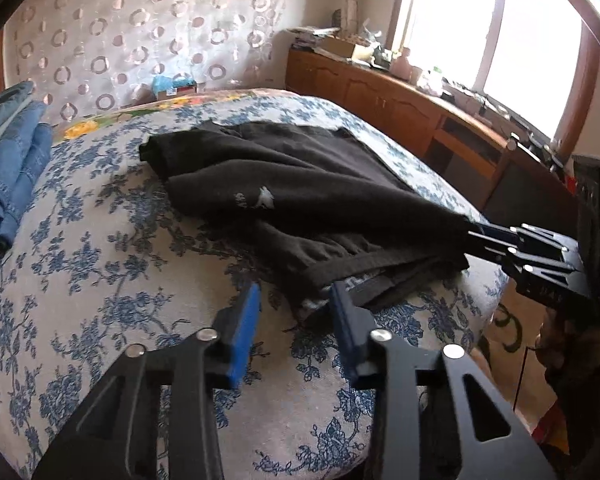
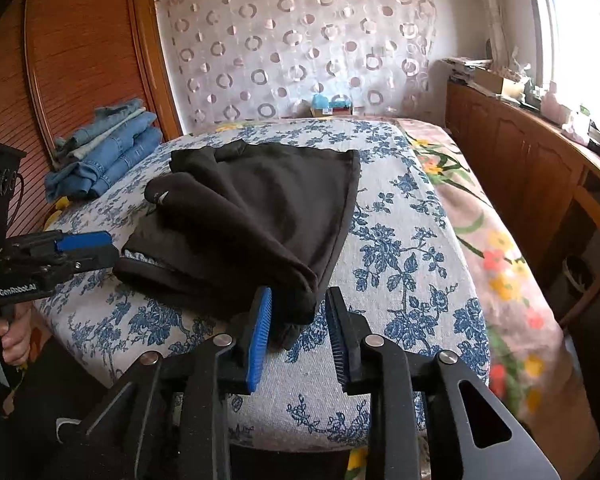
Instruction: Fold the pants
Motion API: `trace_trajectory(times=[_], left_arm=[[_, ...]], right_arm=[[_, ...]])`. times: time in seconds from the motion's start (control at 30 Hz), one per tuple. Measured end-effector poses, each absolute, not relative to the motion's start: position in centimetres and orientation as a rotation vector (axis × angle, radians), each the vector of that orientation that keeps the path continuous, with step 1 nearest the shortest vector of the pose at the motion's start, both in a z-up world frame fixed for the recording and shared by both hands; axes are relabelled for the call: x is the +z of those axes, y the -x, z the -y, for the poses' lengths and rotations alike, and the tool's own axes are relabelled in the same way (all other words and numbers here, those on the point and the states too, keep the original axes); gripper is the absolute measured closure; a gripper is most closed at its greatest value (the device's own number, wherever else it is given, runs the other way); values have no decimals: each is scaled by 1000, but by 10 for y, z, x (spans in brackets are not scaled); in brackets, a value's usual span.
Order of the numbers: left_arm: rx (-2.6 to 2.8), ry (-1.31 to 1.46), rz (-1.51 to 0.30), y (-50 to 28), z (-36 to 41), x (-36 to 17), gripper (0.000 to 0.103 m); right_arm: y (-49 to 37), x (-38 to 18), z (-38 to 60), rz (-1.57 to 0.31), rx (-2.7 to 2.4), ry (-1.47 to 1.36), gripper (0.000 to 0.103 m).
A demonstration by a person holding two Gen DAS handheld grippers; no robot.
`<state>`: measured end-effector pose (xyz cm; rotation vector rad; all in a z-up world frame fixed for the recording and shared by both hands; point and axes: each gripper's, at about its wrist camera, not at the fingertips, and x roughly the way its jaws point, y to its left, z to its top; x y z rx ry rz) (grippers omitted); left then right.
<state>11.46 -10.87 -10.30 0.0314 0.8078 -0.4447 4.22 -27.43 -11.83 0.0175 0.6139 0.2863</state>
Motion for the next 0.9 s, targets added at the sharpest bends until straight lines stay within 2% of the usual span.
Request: trace_trajectory(times=[0.3,0.37,0.47,0.9], left_arm=[[-436,-100,-802,-123,127,-104,69],[-439,-98,-791,-121,126,-104,86],[-442,-110,-775,-116,125,-101,95],[-480,-40,-786,-94,108,-88,96]], right_arm=[[-54,-127,276,-649,292,-52,70],[-54,-127,275,-652,295,-52,70],[-55,-127,276,-653,293,-60,69],[-56,-127,277,-654,299,-65,69]])
